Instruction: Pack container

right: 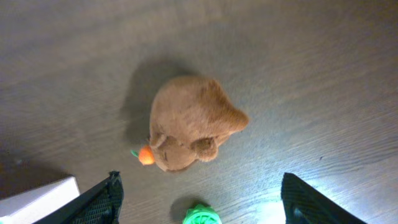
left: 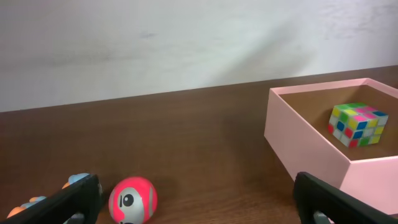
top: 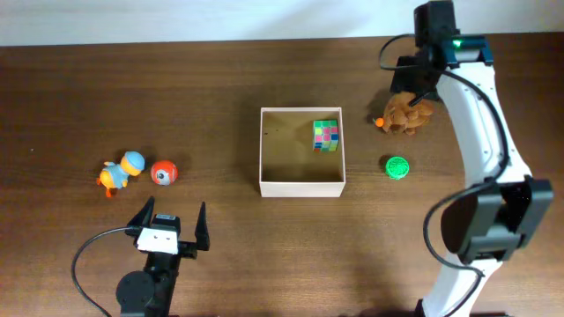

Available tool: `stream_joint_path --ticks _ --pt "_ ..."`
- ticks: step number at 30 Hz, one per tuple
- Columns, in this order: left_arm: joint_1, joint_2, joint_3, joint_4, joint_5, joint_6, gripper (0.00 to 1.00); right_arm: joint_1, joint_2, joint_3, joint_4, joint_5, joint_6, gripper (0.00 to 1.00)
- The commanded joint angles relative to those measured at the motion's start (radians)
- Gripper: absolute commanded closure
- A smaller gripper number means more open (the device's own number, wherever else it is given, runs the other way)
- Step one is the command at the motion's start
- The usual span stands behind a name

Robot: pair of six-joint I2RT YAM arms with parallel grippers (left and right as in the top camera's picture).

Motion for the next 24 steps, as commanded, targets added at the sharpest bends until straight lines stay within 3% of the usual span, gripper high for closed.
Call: stream_joint_path --ticks 1,12,24 --pt "0.006 -0.009 -0.002 -0.005 0.000 0.019 0.01 -0.006 0.069 0.007 -0.022 -0.024 -0.005 0.27" --pt "0.006 -0.009 -0.002 -0.005 0.000 0.019 0.01 -0.028 0.139 -0.005 -0.048 -0.050 0.066 0.39" --pt "0.006 -0.009 -0.002 -0.005 0.000 0.020 0.01 -0.068 0.139 -0.114 0.074 -0.179 0.196 0.46"
